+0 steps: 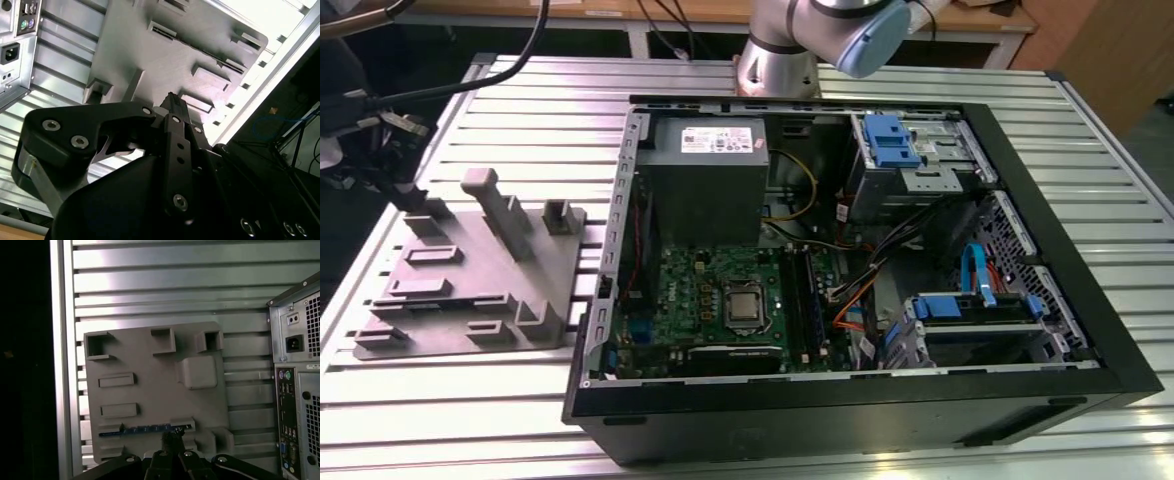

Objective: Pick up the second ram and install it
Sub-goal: 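Reach for the second ram, then pick up the second ram and move it above second insertion slot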

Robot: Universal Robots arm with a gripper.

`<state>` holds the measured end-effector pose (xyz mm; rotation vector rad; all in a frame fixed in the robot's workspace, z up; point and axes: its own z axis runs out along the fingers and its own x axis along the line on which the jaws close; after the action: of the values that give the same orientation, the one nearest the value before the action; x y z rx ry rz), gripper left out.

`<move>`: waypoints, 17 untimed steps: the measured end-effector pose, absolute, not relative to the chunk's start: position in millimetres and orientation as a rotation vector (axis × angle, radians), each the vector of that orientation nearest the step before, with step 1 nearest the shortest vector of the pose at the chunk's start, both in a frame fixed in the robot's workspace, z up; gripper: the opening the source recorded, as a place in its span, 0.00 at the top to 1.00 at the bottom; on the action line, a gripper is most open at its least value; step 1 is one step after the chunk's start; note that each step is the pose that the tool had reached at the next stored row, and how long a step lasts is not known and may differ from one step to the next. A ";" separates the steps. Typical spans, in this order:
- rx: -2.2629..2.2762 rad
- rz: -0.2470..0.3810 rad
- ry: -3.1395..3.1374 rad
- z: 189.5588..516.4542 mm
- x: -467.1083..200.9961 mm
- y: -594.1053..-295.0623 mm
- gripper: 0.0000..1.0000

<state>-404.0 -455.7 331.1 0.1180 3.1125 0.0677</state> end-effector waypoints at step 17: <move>0.118 0.068 3.113 314.3 -414.7 -462.7 0.90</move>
<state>-414.7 -462.7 314.3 0.1180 3.1125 0.0676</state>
